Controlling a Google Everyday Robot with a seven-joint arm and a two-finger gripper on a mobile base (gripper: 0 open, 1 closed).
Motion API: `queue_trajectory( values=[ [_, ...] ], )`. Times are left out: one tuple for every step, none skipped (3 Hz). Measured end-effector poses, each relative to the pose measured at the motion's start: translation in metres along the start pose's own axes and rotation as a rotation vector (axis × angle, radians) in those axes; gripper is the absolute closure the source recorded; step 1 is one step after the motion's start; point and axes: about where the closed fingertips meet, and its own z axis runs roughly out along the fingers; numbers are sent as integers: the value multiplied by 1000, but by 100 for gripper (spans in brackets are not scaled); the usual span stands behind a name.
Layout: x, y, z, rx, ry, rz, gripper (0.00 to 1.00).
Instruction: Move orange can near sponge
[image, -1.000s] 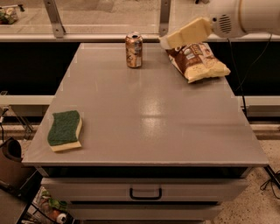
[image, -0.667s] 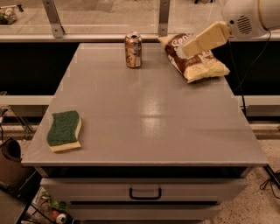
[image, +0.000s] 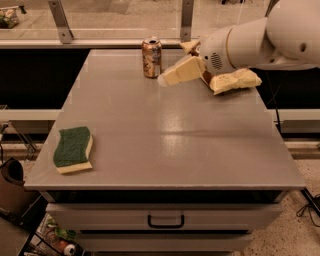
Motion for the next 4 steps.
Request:
queue_trajectory(
  values=[
    [-6,-21,28,79,-84,51,0],
    [-14,-49,41,183,-164,86,0],
    [-17,-67,57,231,-213,106,0],
    [-21,-79,86,221,-247,118,0]
  ],
)
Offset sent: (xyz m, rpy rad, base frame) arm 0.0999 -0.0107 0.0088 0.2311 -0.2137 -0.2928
